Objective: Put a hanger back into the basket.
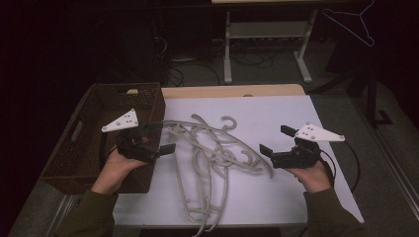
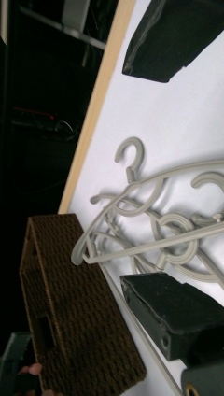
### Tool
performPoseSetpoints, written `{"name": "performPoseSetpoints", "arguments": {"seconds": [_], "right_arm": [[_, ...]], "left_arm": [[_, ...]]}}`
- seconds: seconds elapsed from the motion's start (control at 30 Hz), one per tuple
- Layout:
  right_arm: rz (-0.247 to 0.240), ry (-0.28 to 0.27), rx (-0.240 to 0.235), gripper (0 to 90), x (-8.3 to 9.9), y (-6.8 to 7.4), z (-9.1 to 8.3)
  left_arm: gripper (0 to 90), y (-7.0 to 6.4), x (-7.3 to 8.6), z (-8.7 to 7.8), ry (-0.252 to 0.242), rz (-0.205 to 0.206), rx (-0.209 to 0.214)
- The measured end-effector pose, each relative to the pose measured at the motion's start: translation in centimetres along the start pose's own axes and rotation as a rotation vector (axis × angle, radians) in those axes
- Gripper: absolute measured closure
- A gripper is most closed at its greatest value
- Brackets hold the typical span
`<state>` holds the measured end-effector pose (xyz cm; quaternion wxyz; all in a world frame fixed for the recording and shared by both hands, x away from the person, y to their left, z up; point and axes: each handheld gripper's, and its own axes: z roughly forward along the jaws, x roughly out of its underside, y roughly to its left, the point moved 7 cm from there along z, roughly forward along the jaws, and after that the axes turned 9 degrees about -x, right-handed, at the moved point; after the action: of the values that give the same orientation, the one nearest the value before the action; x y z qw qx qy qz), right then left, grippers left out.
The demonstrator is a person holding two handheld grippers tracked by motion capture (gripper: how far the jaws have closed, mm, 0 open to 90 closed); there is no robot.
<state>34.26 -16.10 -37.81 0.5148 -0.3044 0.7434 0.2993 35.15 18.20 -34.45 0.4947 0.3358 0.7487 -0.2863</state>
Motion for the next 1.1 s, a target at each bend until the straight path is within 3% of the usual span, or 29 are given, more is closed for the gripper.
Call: {"name": "performPoseSetpoints", "arguments": {"seconds": [0.33, 0.7, 1.1], "right_arm": [[0.007, 0.088, -0.038, 3.5, 0.3, -0.8, 2.3], [0.024, 0.202, -0.087, 13.6, 0.5, -2.6, 6.4], [0.063, 0.386, -0.133, 24.6, 3.0, -4.2, 10.4]], "left_arm": [[0.0, -1.1, -0.7, 1.6, 0.034, 0.021, 0.019], [0.0, -2.1, -0.4, 2.6, 0.052, 0.025, 0.040], [0.0, -2.5, 0.4, 3.3, 0.080, 0.027, 0.057]]}}
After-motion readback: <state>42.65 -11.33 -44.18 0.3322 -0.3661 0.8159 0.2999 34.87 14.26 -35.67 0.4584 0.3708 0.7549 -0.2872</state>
